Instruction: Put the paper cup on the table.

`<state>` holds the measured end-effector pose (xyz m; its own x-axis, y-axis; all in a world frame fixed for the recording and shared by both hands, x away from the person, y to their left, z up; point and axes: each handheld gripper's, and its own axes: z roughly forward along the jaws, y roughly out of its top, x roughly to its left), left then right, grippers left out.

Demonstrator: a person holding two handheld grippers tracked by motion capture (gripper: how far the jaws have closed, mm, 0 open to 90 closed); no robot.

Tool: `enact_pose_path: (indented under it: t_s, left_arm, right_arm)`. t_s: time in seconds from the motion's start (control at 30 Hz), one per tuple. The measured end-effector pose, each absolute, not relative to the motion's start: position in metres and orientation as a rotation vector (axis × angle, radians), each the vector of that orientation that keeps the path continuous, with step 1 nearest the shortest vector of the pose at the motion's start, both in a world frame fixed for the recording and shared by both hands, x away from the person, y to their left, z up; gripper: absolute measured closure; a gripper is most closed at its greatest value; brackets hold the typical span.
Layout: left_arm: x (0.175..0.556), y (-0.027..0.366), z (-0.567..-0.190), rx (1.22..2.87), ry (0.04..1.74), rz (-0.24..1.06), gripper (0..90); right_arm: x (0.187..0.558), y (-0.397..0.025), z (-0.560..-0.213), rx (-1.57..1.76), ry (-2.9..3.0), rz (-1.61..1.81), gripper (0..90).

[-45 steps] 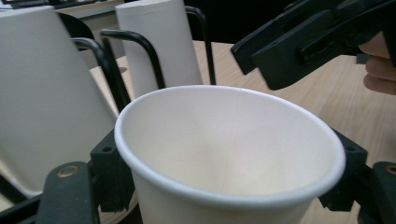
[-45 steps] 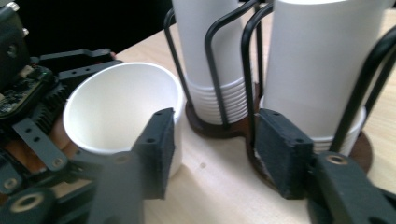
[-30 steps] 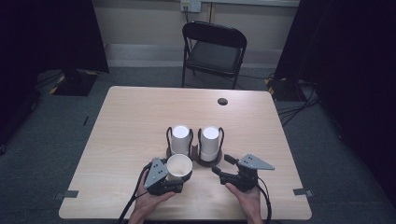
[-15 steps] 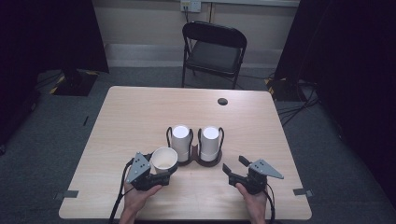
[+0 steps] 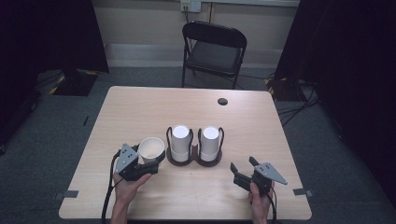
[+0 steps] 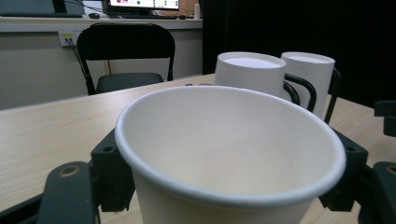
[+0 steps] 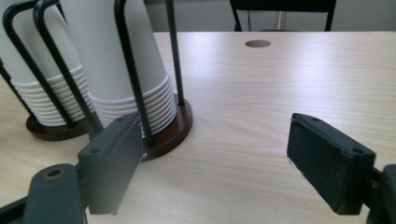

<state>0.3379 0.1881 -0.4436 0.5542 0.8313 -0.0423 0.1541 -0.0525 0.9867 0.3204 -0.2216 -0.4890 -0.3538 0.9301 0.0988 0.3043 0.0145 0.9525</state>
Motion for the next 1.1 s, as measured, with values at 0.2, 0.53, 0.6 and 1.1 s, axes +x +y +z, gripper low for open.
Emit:
enact_pose_path:
  t_s: [0.2, 0.53, 0.6, 1.1]
  left_arm:
    - [0.348, 0.191, -0.441, 1.558, 0.887, 0.716, 23.2]
    - [0.369, 0.195, -0.436, 1.551, 0.911, 0.765, 23.1]
    - [0.372, 0.194, -0.436, 1.547, 0.909, 0.778, 23.0]
    - [0.399, 0.189, -0.435, 1.582, 0.937, 0.803, 22.4]
  right_arm:
    - [0.319, -0.225, -0.493, 1.257, 1.640, 1.321, 17.4]
    - [0.317, -0.225, -0.495, 1.238, 1.613, 1.339, 15.0]
    - [0.316, -0.224, -0.495, 1.230, 1.608, 1.328, 13.8]
    - [0.313, -0.221, -0.495, 1.206, 1.581, 1.307, 13.6]
